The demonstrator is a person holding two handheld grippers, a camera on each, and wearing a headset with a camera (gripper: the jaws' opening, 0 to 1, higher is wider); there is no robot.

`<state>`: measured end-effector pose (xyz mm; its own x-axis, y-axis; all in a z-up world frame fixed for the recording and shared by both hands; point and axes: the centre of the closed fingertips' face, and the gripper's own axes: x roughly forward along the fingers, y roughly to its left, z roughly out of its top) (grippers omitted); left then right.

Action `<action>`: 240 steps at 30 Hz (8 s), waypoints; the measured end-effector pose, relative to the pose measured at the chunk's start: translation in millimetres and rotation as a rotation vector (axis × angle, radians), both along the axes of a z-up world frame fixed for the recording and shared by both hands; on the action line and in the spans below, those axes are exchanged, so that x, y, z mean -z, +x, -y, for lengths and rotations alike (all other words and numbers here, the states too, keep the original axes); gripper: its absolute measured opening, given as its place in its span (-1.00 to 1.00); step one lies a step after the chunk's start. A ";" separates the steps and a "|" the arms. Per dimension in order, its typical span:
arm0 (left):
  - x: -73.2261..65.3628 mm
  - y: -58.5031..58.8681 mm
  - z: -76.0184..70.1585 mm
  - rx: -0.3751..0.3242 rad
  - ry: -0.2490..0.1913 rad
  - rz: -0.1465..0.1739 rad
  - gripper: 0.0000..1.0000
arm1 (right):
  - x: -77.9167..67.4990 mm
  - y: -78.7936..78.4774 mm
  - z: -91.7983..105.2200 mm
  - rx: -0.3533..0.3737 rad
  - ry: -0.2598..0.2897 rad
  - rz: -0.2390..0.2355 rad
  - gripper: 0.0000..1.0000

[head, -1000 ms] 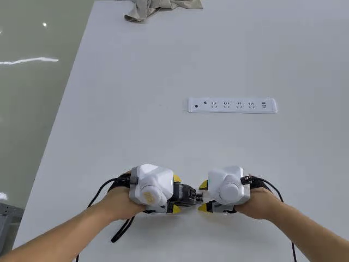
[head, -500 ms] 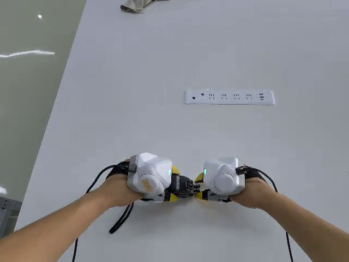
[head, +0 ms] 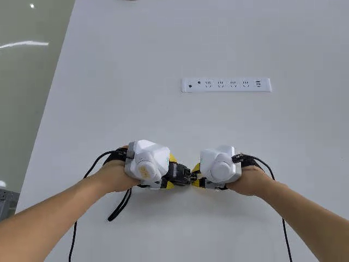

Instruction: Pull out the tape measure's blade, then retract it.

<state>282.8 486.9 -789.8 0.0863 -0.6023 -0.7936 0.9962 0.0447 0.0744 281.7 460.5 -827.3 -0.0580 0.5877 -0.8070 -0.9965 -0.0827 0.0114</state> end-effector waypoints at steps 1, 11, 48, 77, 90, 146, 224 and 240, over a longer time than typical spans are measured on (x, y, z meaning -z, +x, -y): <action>0.2 0.1 -0.1 0.001 0.002 0.004 -0.32 | -0.3 0.0 -0.1 0.003 0.002 0.000 -0.68; -1.8 0.0 -1.3 -0.017 -0.006 0.013 -0.34 | -0.4 0.2 1.3 0.008 -0.001 0.001 -0.74; 0.4 0.9 -1.6 -0.036 0.001 -0.002 -0.36 | 0.9 2.6 36.3 0.001 -0.032 0.007 -0.75; 0.9 2.1 -1.8 -0.027 0.015 -0.011 -0.36 | -1.1 7.8 80.0 0.001 -0.070 0.025 -0.76; 0.4 2.1 -1.8 -0.026 0.014 -0.012 -0.36 | -1.6 10.1 100.0 0.011 -0.086 0.016 -0.76; 1.4 1.1 -0.5 -0.010 0.033 -0.017 -0.36 | -1.1 14.8 189.6 0.074 -0.166 0.006 -0.77; 3.4 0.1 2.9 0.026 0.065 0.022 -0.29 | -0.8 16.1 218.1 -0.012 -0.315 0.077 -0.67; 1.6 5.1 2.9 0.003 0.057 0.044 -0.19 | 0.6 18.8 216.5 0.052 -0.292 0.059 -0.55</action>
